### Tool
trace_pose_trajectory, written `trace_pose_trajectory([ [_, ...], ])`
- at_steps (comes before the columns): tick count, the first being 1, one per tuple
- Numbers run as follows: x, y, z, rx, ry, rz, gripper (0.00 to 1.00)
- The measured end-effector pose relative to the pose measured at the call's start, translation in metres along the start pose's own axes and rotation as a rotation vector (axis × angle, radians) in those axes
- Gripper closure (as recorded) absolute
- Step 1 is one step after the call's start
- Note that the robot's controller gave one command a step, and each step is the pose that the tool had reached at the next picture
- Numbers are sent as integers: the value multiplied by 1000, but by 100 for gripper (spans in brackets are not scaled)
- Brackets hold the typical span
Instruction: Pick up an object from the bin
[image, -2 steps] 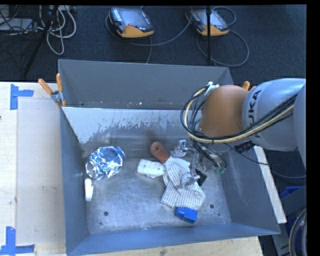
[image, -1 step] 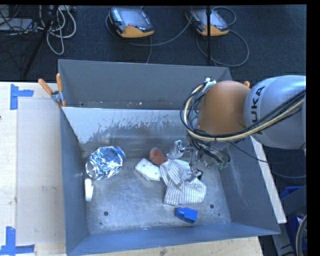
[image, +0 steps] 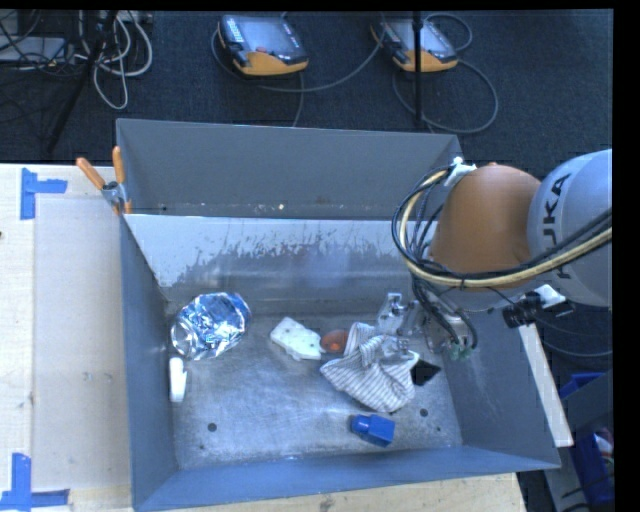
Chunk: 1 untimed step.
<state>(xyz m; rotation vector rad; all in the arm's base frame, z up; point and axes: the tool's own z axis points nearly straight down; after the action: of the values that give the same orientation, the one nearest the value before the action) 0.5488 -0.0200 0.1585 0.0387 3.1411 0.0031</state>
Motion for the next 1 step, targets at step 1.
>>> trace_pose_trajectory([
  [1,0,0,0,0,0,-1,100],
])
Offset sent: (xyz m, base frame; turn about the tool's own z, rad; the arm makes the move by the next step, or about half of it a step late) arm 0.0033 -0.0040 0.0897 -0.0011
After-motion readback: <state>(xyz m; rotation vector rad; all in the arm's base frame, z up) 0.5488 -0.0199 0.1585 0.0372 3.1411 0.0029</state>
